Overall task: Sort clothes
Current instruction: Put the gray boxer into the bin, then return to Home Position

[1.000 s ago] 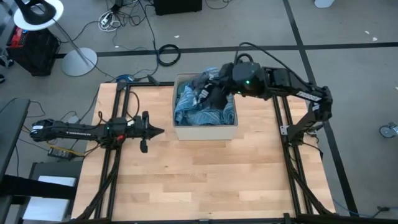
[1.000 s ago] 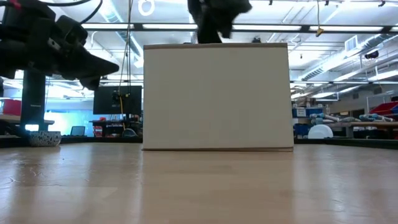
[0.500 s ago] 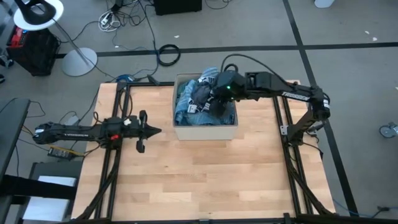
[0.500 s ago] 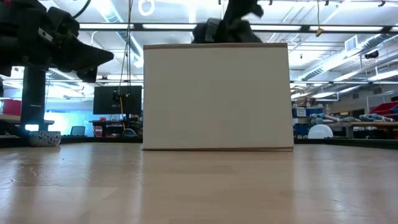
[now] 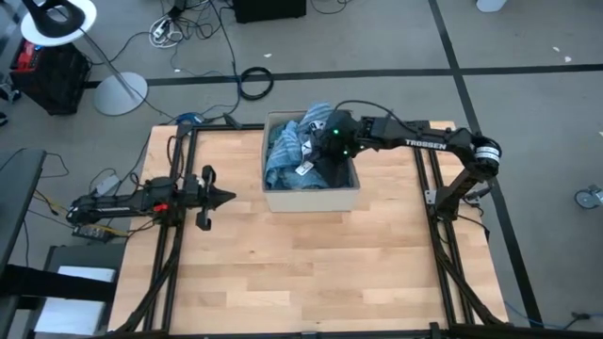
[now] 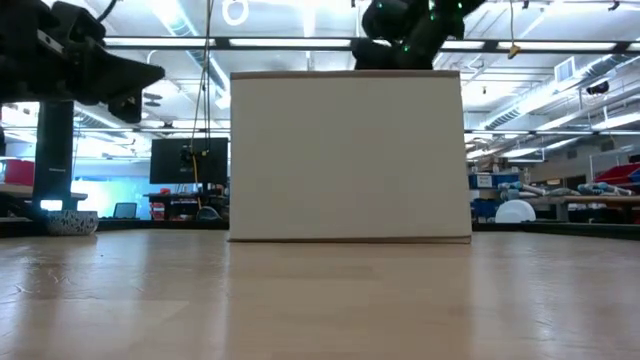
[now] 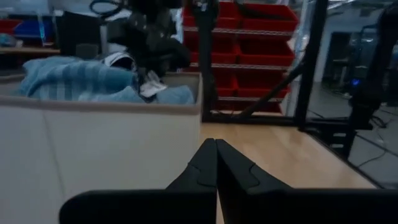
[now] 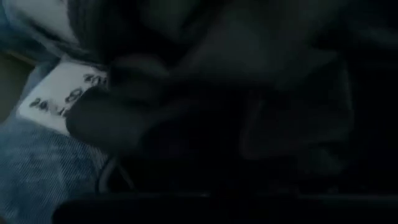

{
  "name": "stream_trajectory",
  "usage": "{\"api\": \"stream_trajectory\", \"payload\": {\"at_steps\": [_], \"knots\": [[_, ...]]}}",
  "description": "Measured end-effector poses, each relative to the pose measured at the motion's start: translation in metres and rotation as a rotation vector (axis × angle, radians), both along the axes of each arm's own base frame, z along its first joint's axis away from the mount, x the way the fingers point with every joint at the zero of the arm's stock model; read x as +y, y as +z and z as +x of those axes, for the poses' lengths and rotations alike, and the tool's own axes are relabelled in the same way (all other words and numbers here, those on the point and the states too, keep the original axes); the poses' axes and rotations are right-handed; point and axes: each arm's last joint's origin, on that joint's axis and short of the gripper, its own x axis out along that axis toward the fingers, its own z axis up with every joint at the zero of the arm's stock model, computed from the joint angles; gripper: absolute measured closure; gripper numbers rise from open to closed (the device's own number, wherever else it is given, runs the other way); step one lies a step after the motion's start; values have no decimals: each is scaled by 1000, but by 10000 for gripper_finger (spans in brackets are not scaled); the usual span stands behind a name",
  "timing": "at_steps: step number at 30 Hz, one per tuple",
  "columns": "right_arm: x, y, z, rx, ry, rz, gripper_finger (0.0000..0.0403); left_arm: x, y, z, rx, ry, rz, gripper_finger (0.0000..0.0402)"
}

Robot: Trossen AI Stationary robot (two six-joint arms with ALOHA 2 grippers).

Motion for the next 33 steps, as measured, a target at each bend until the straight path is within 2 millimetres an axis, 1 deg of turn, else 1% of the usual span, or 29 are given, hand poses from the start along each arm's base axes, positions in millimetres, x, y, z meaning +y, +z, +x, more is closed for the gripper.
{"api": "stream_trajectory", "payload": {"at_steps": [2,5,8,10,15,18,20,23,26,28,30,33], "knots": [[-3,-9,2,-52,-3,1,392,1,-1,0,9,20,-1,400],[-4,-14,4,-92,16,-32,381,1,-1,0,12,42,15,400],[-1,-12,5,-80,62,-60,361,1,-2,0,26,42,17,400],[0,-6,5,-72,74,-64,343,1,-3,0,33,37,15,400],[3,34,0,-105,87,-87,296,0,-5,0,47,10,-10,400],[6,54,-6,-101,88,-82,273,0,-6,0,60,2,-12,400],[8,68,-10,-111,59,-59,264,0,-7,1,68,2,-12,400],[15,86,-22,-82,91,-43,258,0,-6,1,64,2,-12,400],[27,101,-36,-54,120,-71,258,0,-6,1,58,2,-14,400],[34,113,-48,-70,95,-133,259,0,-5,0,48,1,-19,400],[41,124,-62,-89,78,-173,259,0,-4,0,35,1,-18,400],[52,136,-88,-79,79,-184,258,0,-3,0,27,1,-17,400]]}}
